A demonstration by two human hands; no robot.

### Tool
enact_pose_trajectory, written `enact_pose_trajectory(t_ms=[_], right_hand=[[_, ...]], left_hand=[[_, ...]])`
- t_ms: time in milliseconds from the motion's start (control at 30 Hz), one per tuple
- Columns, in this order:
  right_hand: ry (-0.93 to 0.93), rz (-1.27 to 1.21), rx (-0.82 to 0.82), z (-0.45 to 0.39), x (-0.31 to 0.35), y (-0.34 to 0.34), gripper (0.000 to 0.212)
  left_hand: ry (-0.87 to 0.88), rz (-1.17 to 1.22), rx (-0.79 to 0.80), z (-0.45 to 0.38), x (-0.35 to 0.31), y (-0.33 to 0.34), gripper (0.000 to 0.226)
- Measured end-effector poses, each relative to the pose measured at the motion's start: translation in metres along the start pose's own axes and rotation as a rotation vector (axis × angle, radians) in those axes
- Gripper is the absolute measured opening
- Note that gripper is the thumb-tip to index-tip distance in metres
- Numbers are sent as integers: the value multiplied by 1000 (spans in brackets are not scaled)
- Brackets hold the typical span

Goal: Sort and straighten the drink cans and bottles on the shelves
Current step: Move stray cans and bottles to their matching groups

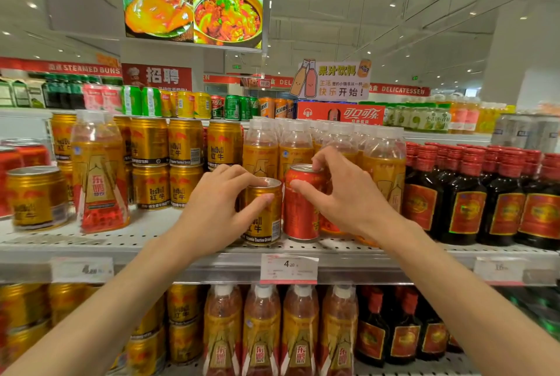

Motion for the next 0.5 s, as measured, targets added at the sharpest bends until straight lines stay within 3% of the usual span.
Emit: enact_pose_trajectory(t_ms=[233, 367, 500], right_hand=[[76, -75, 3, 10, -3, -14, 42], [154, -266, -23, 27, -10, -15, 45], [229, -491, -43, 42, -7, -17, 44]], left_hand=[[20, 13, 7, 5, -3, -1, 44], [48, -9, 16, 12, -5, -4, 50], [147, 75, -166, 29, -18, -4, 40]])
Point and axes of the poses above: each hand's wrist, its own z-axis away from the middle knuckle, its own y-axis out of the palm, x = y × z, the point moved 1 cm from there along -z, towards the middle knuckle, and after that the axes turned 11 degrees about x, right-handed, at the moved point
